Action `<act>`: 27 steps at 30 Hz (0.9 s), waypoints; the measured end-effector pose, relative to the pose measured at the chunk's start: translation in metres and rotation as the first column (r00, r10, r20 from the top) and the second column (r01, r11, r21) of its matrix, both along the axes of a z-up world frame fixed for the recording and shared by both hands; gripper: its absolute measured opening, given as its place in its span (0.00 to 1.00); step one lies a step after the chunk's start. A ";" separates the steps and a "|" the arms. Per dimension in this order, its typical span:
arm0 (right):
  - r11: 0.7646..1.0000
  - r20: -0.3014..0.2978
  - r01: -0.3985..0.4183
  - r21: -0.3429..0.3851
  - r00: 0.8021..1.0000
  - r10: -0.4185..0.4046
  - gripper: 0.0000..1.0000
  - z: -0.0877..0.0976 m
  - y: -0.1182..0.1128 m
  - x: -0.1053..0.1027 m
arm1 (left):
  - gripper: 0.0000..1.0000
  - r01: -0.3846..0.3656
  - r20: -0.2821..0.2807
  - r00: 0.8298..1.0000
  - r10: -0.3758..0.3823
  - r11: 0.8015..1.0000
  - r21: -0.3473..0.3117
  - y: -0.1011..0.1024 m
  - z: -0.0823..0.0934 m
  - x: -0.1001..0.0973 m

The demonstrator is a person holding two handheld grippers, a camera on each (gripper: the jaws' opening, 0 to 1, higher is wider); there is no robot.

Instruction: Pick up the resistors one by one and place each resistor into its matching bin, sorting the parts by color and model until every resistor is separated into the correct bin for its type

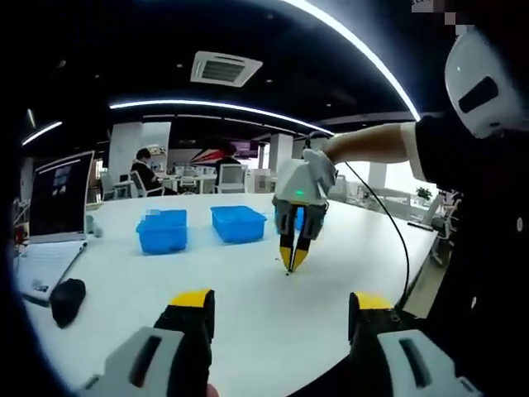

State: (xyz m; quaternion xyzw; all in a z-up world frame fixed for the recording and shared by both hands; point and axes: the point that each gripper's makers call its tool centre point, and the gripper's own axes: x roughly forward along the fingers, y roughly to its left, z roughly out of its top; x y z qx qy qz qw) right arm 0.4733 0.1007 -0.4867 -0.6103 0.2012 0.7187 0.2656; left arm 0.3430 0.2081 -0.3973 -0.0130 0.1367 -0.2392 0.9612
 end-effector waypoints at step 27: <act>0.485 -0.349 0.674 0.557 0.720 -0.600 0.05 0.126 -0.103 0.008 | 0.66 0.033 0.060 0.998 -0.033 0.999 0.007 -0.009 0.021 0.016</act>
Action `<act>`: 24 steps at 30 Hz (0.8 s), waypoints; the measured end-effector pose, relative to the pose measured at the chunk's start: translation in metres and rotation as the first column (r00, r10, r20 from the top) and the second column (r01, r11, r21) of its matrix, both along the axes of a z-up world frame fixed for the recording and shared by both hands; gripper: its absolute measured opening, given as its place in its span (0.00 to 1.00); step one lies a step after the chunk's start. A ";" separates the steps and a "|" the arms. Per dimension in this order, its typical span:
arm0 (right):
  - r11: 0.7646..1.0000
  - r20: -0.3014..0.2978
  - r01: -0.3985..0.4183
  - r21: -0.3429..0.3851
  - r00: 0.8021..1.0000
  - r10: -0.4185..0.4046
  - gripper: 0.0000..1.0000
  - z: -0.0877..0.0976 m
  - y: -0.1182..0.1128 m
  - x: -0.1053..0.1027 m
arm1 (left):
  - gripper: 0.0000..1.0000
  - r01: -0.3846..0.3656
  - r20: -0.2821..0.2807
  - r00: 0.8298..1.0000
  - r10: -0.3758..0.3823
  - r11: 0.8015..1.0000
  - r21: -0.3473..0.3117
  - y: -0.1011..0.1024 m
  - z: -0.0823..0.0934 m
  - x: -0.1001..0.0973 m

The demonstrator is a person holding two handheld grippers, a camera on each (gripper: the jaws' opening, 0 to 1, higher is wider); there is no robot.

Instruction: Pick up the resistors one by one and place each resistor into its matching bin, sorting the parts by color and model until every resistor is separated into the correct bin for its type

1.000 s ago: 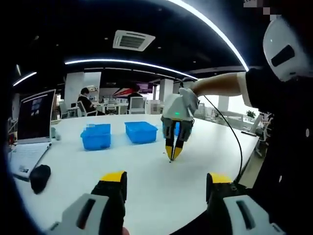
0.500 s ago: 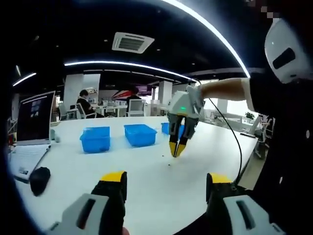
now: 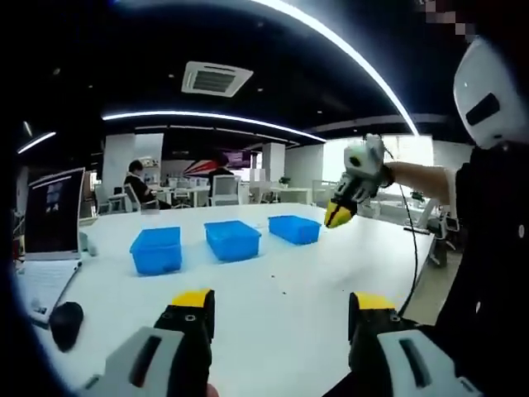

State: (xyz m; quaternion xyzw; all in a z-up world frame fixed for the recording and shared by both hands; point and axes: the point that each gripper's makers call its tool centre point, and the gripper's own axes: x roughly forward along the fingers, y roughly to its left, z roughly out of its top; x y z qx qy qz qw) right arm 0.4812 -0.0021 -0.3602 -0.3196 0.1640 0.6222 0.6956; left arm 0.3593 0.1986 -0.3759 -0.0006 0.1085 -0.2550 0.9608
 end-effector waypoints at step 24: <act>0.418 -0.132 0.594 0.687 0.668 -0.732 0.05 0.068 -0.137 -0.008 | 0.66 0.035 0.008 0.999 -0.036 0.999 0.037 -0.010 0.014 0.019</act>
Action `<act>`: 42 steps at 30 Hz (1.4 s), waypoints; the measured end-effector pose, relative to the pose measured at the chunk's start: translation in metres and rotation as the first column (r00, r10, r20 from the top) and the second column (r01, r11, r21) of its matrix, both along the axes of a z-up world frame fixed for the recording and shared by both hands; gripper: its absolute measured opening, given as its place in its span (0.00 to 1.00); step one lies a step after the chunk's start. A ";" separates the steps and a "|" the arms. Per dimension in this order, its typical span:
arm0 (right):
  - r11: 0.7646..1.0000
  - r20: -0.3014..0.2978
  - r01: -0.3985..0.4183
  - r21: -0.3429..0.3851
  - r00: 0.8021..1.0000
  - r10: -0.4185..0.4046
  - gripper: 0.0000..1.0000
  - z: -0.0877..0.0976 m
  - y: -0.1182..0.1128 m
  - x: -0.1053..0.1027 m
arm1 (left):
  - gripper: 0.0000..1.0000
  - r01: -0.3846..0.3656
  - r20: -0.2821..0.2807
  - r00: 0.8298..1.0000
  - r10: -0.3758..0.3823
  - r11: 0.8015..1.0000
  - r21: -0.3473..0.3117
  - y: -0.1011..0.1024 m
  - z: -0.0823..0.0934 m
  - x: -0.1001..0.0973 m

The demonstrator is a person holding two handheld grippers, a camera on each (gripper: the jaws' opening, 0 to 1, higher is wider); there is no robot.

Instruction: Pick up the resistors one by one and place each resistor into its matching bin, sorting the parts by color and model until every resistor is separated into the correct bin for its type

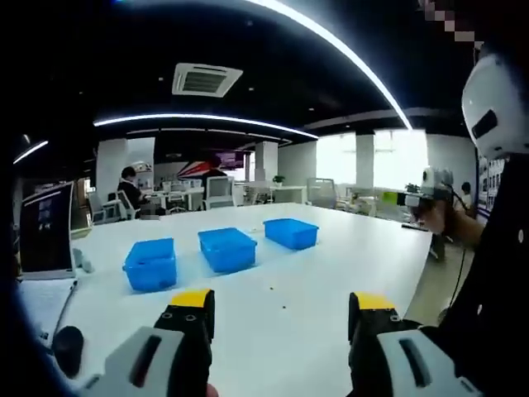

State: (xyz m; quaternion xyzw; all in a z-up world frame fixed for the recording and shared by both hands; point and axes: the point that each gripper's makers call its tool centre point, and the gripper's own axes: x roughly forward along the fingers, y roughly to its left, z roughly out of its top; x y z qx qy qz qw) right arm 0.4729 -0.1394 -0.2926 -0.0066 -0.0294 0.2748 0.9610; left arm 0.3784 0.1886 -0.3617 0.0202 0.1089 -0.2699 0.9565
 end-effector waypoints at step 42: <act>0.981 -0.156 0.055 -0.185 0.984 -0.084 0.31 -0.033 0.045 0.234 | 0.67 -0.052 0.031 0.998 0.052 0.998 0.024 0.017 0.011 -0.020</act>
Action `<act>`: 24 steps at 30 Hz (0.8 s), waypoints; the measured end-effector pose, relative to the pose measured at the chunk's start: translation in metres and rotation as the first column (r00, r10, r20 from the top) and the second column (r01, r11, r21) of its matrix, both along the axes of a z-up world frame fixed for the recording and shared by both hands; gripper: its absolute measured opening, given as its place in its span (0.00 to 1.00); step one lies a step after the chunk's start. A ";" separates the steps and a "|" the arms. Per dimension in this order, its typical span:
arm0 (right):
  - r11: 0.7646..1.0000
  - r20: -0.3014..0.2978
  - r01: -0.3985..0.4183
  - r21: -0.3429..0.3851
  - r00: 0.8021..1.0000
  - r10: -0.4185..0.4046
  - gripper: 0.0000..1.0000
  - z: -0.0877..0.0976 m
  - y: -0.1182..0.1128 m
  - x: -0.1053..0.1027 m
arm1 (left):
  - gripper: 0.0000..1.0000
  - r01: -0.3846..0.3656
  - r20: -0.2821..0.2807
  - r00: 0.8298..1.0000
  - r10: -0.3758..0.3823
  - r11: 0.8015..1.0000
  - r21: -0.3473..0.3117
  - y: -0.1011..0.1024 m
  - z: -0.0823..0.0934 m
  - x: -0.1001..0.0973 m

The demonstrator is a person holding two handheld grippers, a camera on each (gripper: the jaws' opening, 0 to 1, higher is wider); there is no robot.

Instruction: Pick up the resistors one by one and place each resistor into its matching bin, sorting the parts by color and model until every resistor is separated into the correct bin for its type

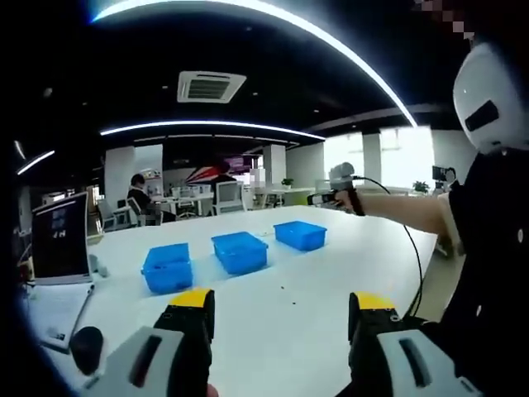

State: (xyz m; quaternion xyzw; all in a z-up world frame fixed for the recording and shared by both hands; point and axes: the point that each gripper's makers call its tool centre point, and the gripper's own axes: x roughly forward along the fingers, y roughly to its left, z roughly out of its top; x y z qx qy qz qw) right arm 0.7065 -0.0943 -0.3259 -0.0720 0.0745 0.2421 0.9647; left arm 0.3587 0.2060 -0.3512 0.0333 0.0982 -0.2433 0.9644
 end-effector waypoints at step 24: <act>0.974 0.063 -0.167 0.153 0.985 0.159 0.33 -0.005 -0.039 -0.271 | 0.67 0.030 0.016 0.999 -0.030 0.999 -0.013 -0.004 0.004 0.014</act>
